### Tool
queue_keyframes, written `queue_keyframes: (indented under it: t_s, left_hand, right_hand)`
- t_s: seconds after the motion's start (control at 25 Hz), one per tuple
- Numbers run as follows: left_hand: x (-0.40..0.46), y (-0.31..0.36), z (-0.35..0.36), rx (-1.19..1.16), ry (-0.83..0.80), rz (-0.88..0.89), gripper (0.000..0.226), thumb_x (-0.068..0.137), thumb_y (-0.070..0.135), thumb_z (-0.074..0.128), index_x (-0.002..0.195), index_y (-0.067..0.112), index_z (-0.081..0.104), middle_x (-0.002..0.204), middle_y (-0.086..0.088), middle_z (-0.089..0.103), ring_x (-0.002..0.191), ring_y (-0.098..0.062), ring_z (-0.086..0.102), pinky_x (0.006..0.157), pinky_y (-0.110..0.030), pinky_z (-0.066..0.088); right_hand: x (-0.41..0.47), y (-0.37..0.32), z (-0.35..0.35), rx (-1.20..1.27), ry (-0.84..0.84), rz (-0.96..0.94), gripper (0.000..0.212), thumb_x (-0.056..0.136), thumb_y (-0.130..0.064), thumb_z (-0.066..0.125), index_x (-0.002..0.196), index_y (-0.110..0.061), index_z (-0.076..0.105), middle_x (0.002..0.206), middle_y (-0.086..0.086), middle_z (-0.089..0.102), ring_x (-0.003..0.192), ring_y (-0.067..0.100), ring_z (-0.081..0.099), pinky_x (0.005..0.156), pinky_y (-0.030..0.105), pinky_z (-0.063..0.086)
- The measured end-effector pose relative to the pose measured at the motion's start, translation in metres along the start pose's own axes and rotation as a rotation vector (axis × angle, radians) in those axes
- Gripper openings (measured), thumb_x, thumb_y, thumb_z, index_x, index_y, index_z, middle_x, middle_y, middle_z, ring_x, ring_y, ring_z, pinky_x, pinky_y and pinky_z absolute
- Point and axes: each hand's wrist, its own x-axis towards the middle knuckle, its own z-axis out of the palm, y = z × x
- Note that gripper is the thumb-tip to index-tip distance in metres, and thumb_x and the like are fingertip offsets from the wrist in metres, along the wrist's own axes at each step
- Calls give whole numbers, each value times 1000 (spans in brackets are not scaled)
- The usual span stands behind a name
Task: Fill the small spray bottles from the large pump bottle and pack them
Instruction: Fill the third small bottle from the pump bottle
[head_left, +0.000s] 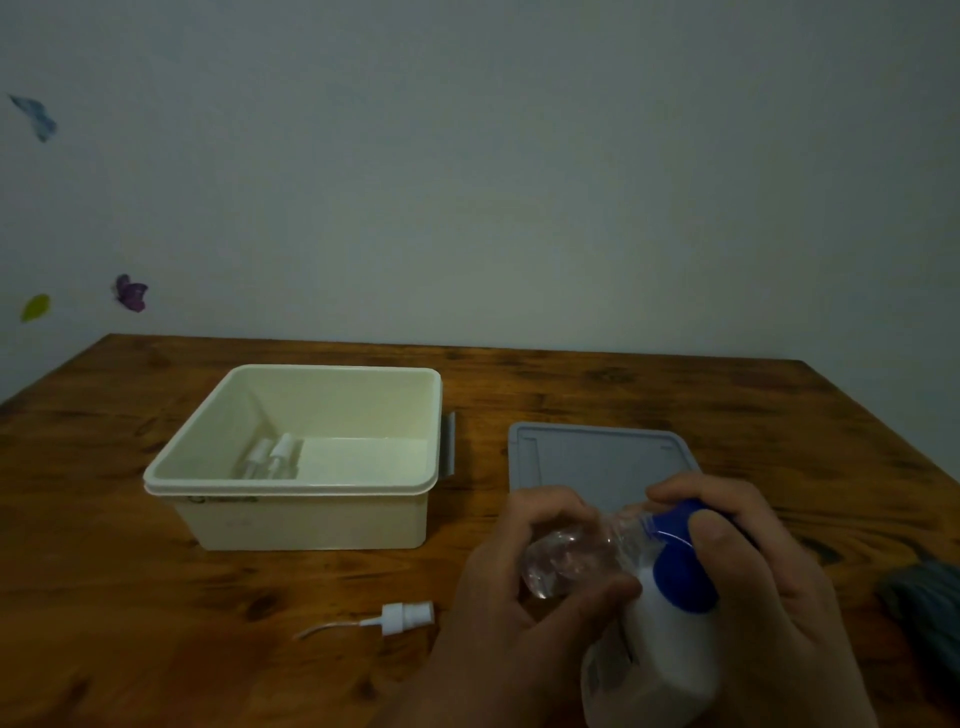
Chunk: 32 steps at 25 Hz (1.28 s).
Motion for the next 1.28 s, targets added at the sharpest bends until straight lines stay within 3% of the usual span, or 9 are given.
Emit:
queue_keyframes:
  t_s: [0.16, 0.36, 0.52, 0.6, 0.72, 0.88, 0.96, 1.2, 1.28]
  left_hand:
    - [-2, -2, -2, 0, -15, -2, 39, 65, 40, 71, 96, 54, 53, 106, 28, 59, 95, 3, 61, 73, -12, 51]
    - [-1, 1, 0, -15, 18, -27, 45, 66, 24, 77, 92, 54, 55, 104, 28, 60, 93, 3, 62, 73, -12, 51]
    - [-1, 0, 2, -12, 34, -28, 51, 69, 20, 80, 91, 57, 54, 105, 29, 59, 94, 3, 62, 72, -12, 52]
    - [-2, 1, 2, -22, 34, -22, 51, 67, 20, 82, 90, 56, 55, 104, 27, 60, 96, 2, 62, 72, -12, 52]
    - [-2, 0, 1, -25, 42, -19, 45, 63, 30, 81, 92, 55, 55, 104, 24, 61, 94, 0, 63, 71, -13, 52]
    - [-4, -1, 0, -27, 27, -63, 49, 68, 16, 83, 89, 52, 56, 101, 25, 62, 89, 3, 64, 67, -10, 51]
    - [-2, 0, 1, -21, 18, -43, 46, 60, 31, 81, 90, 54, 56, 100, 26, 64, 87, 2, 66, 67, -11, 52]
    - [4, -1, 0, 22, 22, 45, 44, 59, 41, 76, 94, 58, 56, 102, 27, 63, 90, 2, 65, 70, -11, 51]
    - [3, -1, 0, 15, 12, 30, 44, 60, 39, 76, 95, 56, 56, 104, 25, 63, 91, 0, 65, 71, -13, 52]
  right_hand:
    - [-3, 4, 3, 54, -3, -4, 26, 70, -51, 45, 83, -37, 63, 92, -21, 69, 75, -3, 65, 61, 9, 49]
    - [-1, 1, 1, 18, 6, 17, 30, 69, -54, 44, 86, -39, 63, 91, -14, 66, 72, 4, 62, 59, 10, 46]
    - [-2, -3, 0, 6, -23, 27, 44, 66, -73, 46, 95, -44, 60, 93, -12, 64, 71, 11, 62, 55, 15, 46]
    - [-3, -4, 0, 7, -3, 25, 50, 64, -78, 45, 96, -42, 60, 92, -12, 64, 67, 9, 62, 53, 11, 45]
    - [-1, -2, 4, 41, 29, -9, 41, 67, -69, 49, 90, -37, 62, 88, -15, 66, 66, 4, 62, 53, 7, 45]
    - [-5, 5, 4, 88, 12, -12, 29, 71, -52, 50, 86, -32, 64, 90, -15, 71, 75, 1, 67, 61, 10, 50]
    - [-4, 4, 3, 105, 33, 7, 30, 68, -51, 48, 86, -34, 64, 89, -17, 70, 75, -1, 66, 60, 6, 48]
    - [2, -2, 1, 69, 49, -5, 44, 61, -77, 50, 86, -43, 65, 91, -26, 67, 79, -9, 62, 63, -1, 43]
    - [2, -1, 3, 116, 73, 11, 42, 62, -74, 53, 85, -41, 66, 90, -22, 69, 77, -6, 64, 63, 2, 45]
